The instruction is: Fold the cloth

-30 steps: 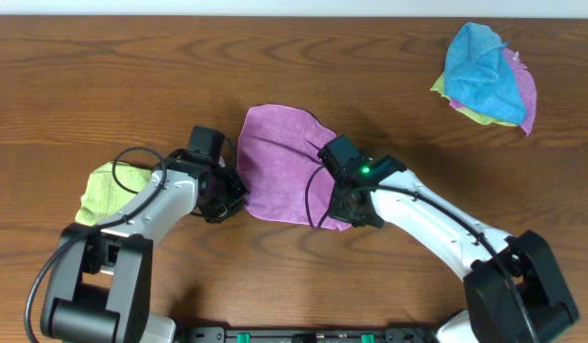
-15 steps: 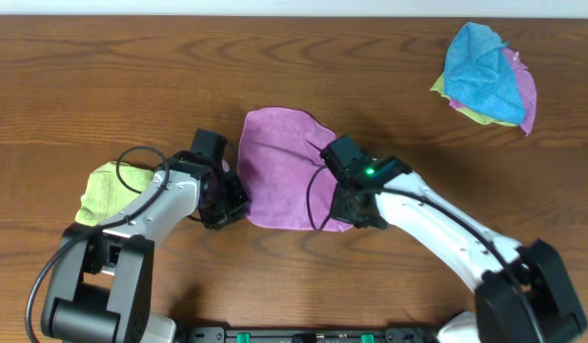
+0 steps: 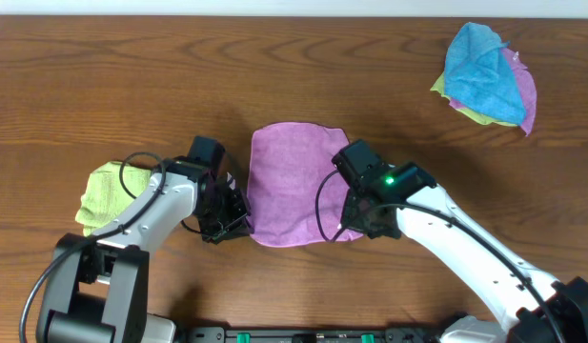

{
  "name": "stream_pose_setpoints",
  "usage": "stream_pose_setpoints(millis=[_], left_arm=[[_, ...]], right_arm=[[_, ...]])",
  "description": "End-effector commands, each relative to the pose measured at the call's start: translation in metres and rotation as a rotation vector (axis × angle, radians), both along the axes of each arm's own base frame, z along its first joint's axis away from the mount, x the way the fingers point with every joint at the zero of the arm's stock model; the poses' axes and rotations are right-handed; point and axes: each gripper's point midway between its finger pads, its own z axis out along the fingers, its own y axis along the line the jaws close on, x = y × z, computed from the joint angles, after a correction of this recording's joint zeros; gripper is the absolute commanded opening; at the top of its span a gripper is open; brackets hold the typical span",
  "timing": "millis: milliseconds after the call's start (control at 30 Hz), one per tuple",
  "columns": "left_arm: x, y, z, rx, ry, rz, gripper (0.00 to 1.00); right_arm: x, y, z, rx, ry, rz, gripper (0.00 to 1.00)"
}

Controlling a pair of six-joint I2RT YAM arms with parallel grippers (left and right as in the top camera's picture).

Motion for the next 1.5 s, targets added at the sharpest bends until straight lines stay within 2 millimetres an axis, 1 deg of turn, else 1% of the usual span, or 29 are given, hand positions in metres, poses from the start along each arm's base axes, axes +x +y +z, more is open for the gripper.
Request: stream_pose_setpoints(millis=[0,200,300,367,467,600,767,867,900,967,1067,1167,1367,1400,1467], left_arm=[[-0.005,-0.002,0.005,-0.028,-0.003,-0.026,0.06],[-0.016,0.001,0.006,-0.022,0.031,-0.052,0.06],[-0.020,0.002,0.006,-0.019,0.045,-0.059,0.06],[-0.023,0.003,0.007,-0.017,0.059,-0.061,0.06],[-0.030,0.004,0.008,-0.013,0.084,-0.071,0.06],[-0.038,0.007,0.009,-0.009,0.111,-0.090,0.06],[-0.045,0.009,0.011,-0.005,0.135,-0.103,0.06],[-0.051,0.010,0.012,-0.004,0.151,-0.119,0.06],[-0.054,0.012,0.012,0.001,0.161,-0.128,0.06],[-0.060,0.016,0.013,0.015,0.177,-0.151,0.06],[-0.067,0.022,0.013,0.045,0.199,-0.173,0.06],[-0.072,0.025,0.014,0.055,0.215,-0.186,0.06],[-0.078,0.027,0.016,0.054,0.236,-0.207,0.06],[-0.078,0.026,0.017,0.051,0.236,-0.206,0.06],[-0.076,0.024,0.017,0.040,0.225,-0.202,0.06]], right_arm=[[-0.003,-0.005,0.001,-0.008,0.006,-0.002,0.03],[-0.007,-0.003,0.000,0.003,0.027,-0.001,0.07],[-0.008,-0.001,0.000,0.016,0.034,0.000,0.07],[-0.009,0.001,0.000,0.026,0.041,0.009,0.06],[-0.014,0.009,0.000,0.070,0.068,0.046,0.05],[-0.019,0.019,0.001,0.087,0.073,0.080,0.06],[-0.030,0.041,0.001,0.120,0.071,0.155,0.06],[-0.036,0.048,0.001,0.111,0.071,0.191,0.05],[-0.039,0.047,0.000,0.098,0.075,0.197,0.05],[-0.043,0.039,-0.002,0.048,0.084,0.187,0.03],[-0.046,0.027,-0.002,-0.003,0.096,0.184,0.03],[-0.050,0.021,-0.002,-0.027,0.114,0.183,0.04],[-0.054,0.022,-0.002,-0.020,0.129,0.184,0.03],[-0.052,0.023,-0.002,-0.017,0.122,0.183,0.01],[-0.047,0.025,-0.002,-0.014,0.100,0.183,0.01]])
